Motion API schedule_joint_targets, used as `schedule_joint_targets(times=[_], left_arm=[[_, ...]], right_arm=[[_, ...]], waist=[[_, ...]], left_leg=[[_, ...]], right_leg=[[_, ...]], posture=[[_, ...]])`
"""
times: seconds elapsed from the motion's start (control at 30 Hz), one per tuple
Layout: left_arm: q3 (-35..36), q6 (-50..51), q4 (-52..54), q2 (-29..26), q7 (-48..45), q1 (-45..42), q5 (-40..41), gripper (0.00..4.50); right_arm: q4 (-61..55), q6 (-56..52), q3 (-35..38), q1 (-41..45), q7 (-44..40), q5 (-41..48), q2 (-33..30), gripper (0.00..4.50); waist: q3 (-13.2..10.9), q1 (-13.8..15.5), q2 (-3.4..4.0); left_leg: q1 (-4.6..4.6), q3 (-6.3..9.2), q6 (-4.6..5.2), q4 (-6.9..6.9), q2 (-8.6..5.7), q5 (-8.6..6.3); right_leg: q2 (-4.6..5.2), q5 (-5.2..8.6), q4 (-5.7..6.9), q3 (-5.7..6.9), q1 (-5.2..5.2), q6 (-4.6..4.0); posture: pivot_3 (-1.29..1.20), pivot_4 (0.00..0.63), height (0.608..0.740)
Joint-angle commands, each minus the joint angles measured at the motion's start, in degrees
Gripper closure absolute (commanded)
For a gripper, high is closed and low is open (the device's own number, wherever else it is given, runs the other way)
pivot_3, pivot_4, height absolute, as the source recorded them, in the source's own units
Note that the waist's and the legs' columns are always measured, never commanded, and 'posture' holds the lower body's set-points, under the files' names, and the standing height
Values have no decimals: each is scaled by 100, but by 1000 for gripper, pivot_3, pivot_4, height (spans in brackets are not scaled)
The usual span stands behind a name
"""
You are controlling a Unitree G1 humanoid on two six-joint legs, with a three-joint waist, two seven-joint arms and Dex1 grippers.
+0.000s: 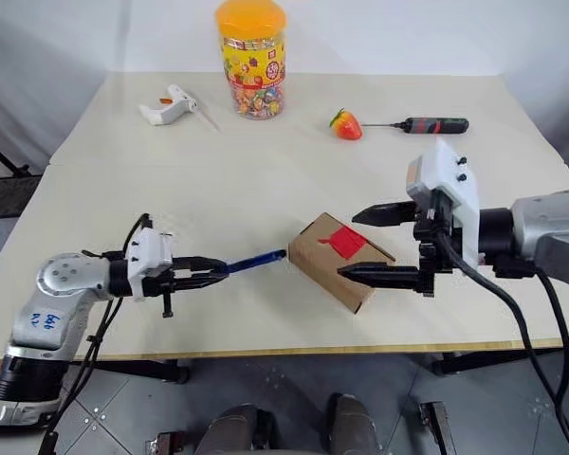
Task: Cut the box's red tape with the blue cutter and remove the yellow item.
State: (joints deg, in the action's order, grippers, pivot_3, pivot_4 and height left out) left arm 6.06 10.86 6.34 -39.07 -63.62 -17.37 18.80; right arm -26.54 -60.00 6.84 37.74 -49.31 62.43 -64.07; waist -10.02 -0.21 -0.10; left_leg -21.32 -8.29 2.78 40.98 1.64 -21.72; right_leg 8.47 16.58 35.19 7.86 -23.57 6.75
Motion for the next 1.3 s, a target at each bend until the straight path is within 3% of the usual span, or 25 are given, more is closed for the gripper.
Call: schedule_joint_targets(times=[0.03,0.23,0.53,0.67,0.8,1.3], left_arm=[[299,-186,252,87,160,-146,368,4062],[198,-952,-79,676,216,-482,474,4062],[-163,-2549,-807,1529,828,-959,-235,4062],[-252,-2826,-891,1558,930,-889,-333,4062],[-290,-2895,-886,1581,1085,-861,-351,4062],[-492,-2898,-748,1547,1232,-746,-308,4062]], right_arm=[[528,-549,-350,782,200,2,234,0],[1718,-1499,-939,2082,447,-209,1081,0],[3964,-2553,-1255,3734,770,-1019,2431,0],[4334,-2825,-1259,4014,508,-1112,2652,0],[4351,-2843,-1770,4022,141,-1386,2628,0],[4769,-2533,-1958,4251,-532,-2031,2985,0]], waist=[[0,4,0],[0,5,0],[0,3,1],[0,-7,1],[0,-4,1],[0,-8,1]], left_leg=[[1,-1,0,2,-1,0],[-4,-2,1,3,-7,0],[-17,-13,5,1,-9,2],[-27,-8,5,-1,-9,1],[-32,-6,5,-2,-7,1],[-34,-7,5,0,-7,1]], right_leg=[[1,0,5,-1,-1,0],[3,0,13,2,-6,0],[-3,0,31,62,-25,1],[4,0,29,104,-28,0],[6,0,27,124,-31,1],[6,0,27,126,-31,0]], posture=[[0,150,740],[0,150,740],[0,150,740],[0,150,740],[0,150,740],[0,150,740]])
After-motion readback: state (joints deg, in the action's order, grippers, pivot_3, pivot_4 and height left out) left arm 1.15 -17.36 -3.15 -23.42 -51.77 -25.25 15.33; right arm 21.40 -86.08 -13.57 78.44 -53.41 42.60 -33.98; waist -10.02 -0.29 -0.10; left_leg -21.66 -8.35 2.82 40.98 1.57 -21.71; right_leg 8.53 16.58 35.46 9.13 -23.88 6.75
